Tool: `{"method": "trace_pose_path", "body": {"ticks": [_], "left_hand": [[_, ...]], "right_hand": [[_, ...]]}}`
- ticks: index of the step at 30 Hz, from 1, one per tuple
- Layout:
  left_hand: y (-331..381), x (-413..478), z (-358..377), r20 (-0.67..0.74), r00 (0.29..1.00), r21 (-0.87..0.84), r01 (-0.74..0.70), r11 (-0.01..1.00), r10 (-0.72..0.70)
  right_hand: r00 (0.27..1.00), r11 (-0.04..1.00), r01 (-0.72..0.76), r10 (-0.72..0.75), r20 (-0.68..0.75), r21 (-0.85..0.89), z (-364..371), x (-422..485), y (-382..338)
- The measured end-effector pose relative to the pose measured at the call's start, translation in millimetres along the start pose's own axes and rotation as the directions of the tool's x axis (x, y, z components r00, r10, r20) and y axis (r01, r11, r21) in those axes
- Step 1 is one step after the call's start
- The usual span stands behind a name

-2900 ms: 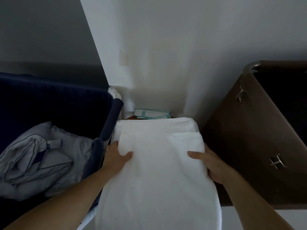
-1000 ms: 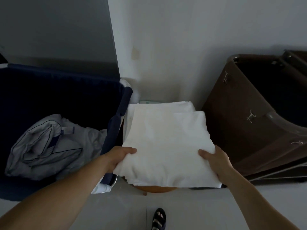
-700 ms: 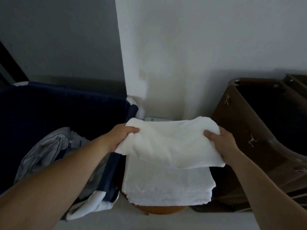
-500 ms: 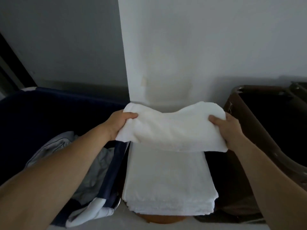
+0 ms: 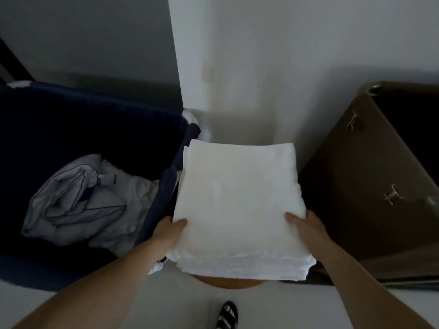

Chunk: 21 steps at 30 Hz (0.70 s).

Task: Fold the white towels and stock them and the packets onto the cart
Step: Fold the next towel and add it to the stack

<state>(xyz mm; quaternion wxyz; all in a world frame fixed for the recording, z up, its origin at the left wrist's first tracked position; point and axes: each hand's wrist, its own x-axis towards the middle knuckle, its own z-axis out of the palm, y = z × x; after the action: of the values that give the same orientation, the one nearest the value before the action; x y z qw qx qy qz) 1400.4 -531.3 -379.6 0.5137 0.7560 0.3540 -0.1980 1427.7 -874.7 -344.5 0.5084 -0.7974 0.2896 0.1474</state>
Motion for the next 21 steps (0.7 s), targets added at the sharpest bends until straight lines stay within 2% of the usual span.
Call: {"method": "trace_pose_path", "body": {"ticks": [4,7,9,13,17,21], "left_hand": [[5.2,0.9,7.7,-0.09,0.993,0.046,-0.073,0.996,0.077],[7.8,-3.0,12.5,-0.135,0.981,0.153,-0.115,0.982,0.136],[13.7,-8.2,12.3,-0.179,0.963,0.215,-0.162,0.963,0.201],[19.5,-11.0,9.6,-0.231,0.933,0.252,-0.215,0.943,0.274],[-9.0,-7.9,23.1,-0.193,0.951,0.351,-0.165,0.922,0.244],[-15.9,-7.7,27.8,-0.18,0.951,0.433,-0.152,0.889,0.251]], "right_hand": [[0.996,0.995,0.0,-0.008,-0.083,-0.095,-1.8,0.9,-3.2],[0.993,0.953,-0.038,0.003,-0.114,-0.302,1.6,0.4,-4.7],[0.992,0.902,-0.017,-0.038,-0.117,-0.431,2.1,-2.5,-11.7],[0.977,0.858,0.039,-0.142,-0.162,-0.512,-2.4,-0.1,-19.8],[0.983,0.812,-0.007,-0.101,-0.153,-0.584,10.3,-3.5,10.0],[0.97,0.782,-0.01,-0.145,-0.197,-0.624,16.8,-5.8,24.4]]}}
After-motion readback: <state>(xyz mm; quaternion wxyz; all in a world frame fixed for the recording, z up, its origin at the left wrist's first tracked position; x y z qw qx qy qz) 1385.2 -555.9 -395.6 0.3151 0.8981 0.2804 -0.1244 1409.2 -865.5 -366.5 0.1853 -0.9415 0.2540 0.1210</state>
